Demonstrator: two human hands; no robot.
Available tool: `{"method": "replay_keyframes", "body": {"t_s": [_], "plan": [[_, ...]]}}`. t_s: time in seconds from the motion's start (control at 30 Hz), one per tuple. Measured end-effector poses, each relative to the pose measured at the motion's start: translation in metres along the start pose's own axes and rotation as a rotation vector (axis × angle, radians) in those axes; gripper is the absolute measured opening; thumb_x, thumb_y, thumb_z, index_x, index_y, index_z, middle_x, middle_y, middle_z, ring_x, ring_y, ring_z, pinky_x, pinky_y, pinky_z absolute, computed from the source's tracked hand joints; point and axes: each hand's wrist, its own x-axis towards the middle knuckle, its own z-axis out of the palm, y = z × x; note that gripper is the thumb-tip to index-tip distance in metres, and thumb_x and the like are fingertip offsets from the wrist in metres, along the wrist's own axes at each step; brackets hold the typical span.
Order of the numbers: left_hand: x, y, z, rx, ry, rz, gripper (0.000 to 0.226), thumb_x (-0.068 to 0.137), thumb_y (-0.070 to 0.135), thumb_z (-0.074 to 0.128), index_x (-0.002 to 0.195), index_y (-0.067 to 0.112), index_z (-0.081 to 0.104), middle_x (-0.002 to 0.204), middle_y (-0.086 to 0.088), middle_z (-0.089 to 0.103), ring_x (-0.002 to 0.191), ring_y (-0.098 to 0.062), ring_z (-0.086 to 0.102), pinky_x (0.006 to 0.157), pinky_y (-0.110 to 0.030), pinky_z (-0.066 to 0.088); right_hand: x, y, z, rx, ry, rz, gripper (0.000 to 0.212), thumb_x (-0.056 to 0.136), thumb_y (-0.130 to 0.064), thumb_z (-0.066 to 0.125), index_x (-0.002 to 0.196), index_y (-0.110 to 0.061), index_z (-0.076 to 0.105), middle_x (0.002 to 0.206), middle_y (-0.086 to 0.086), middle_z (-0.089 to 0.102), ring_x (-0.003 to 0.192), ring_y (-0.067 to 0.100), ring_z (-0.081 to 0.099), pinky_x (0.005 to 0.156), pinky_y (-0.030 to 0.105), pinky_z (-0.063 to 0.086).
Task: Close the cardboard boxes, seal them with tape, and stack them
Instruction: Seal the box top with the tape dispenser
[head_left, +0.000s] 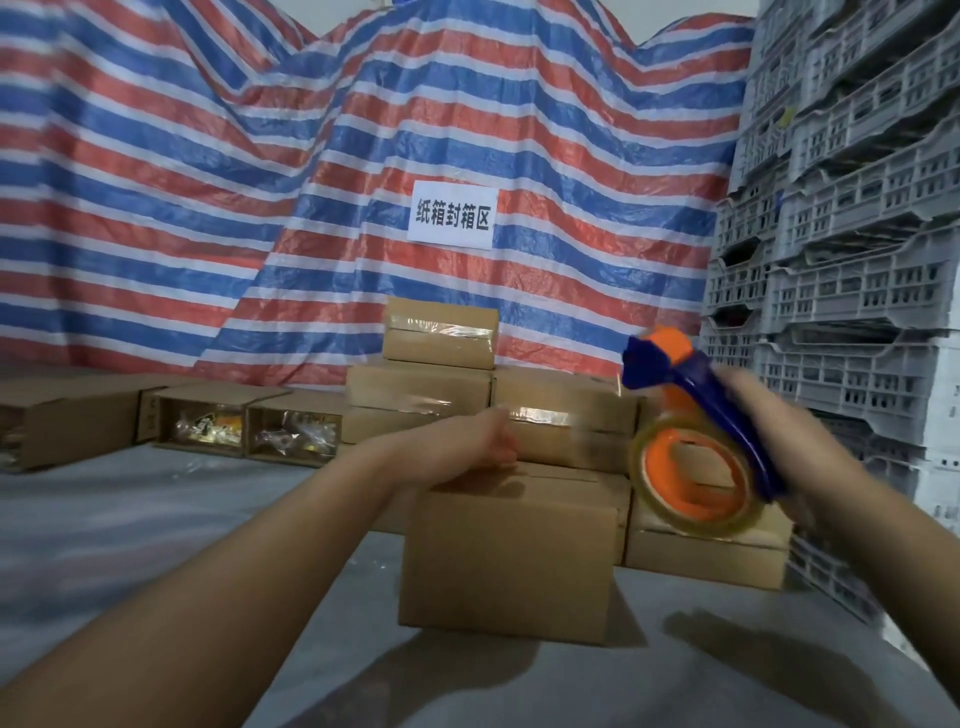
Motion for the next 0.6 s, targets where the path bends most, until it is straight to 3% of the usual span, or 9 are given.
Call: {"method": "replay_keyframes", "body": {"t_s": [0.1,0.17,0.27,0.37,0.43,0.53,0.6], "plan": [[0.002,-0.005,-0.002,-0.263,0.047,-0.025,0.061,0.107,0.044,0.018,0.128,0.003,0.059,0.128,-0.009,0.064,0.100,-0.009,0.062,0.071,-0.007,0.046,0.029,-0.027,0.041,0.220,-0.257,-0.008,0.048,0.086,-0.059,0.065,0.104,-0.014,0.072,0.081,0.008,0.074,0.067,0.021,0.069,0.068,0.033,0.055],[0.005,-0.009,-0.005,-0.403,0.075,-0.030,0.070,0.106,0.049,0.015,0.123,-0.001,0.062,0.126,-0.015,0.065,0.108,-0.019,0.064,0.091,-0.022,0.047,0.042,-0.037,0.066,0.198,-0.398,0.014,0.050,0.085,-0.058,0.066,0.105,-0.013,0.070,0.082,0.008,0.074,0.067,0.021,0.070,0.067,0.033,0.058],[0.008,-0.015,-0.013,-0.630,0.102,-0.048,0.082,0.104,0.053,0.008,0.120,-0.005,0.062,0.123,-0.020,0.066,0.105,-0.023,0.064,0.092,-0.031,0.045,0.054,-0.042,0.092,0.087,-0.536,0.060,0.065,0.071,-0.062,0.074,0.110,-0.010,0.069,0.087,0.013,0.076,0.068,0.024,0.072,0.071,0.036,0.061],[0.012,-0.021,-0.017,-0.786,0.102,-0.076,0.091,0.100,0.062,0.004,0.123,-0.005,0.061,0.126,-0.018,0.065,0.104,-0.024,0.063,0.110,-0.040,0.030,0.062,-0.037,0.103,-0.005,-0.560,0.010,0.091,0.052,-0.071,0.085,0.119,-0.012,0.065,0.096,0.016,0.076,0.073,0.026,0.074,0.069,0.036,0.060],[0.013,-0.022,-0.018,-0.825,0.102,-0.089,0.092,0.099,0.064,0.007,0.124,-0.006,0.060,0.127,-0.019,0.064,0.110,-0.025,0.063,0.114,-0.041,0.025,0.066,-0.034,0.104,-0.039,-0.552,-0.010,0.101,0.043,-0.075,0.086,0.119,-0.011,0.065,0.098,0.017,0.076,0.074,0.027,0.074,0.072,0.037,0.060],[0.010,-0.017,-0.018,-0.820,0.057,-0.085,0.080,0.102,0.058,0.017,0.124,-0.006,0.061,0.127,-0.020,0.064,0.119,-0.027,0.060,0.117,-0.041,0.022,0.070,-0.031,0.102,-0.038,-0.550,-0.003,0.089,0.056,-0.071,0.082,0.117,-0.009,0.066,0.096,0.018,0.076,0.073,0.027,0.072,0.082,0.043,0.058],[0.008,-0.013,-0.019,-0.800,0.026,-0.086,0.074,0.104,0.054,0.021,0.121,-0.004,0.063,0.124,-0.019,0.066,0.117,-0.027,0.061,0.113,-0.038,0.031,0.071,-0.031,0.101,-0.038,-0.547,-0.012,0.074,0.071,-0.064,0.074,0.118,-0.007,0.066,0.095,0.018,0.076,0.072,0.026,0.072,0.081,0.041,0.059]]}}
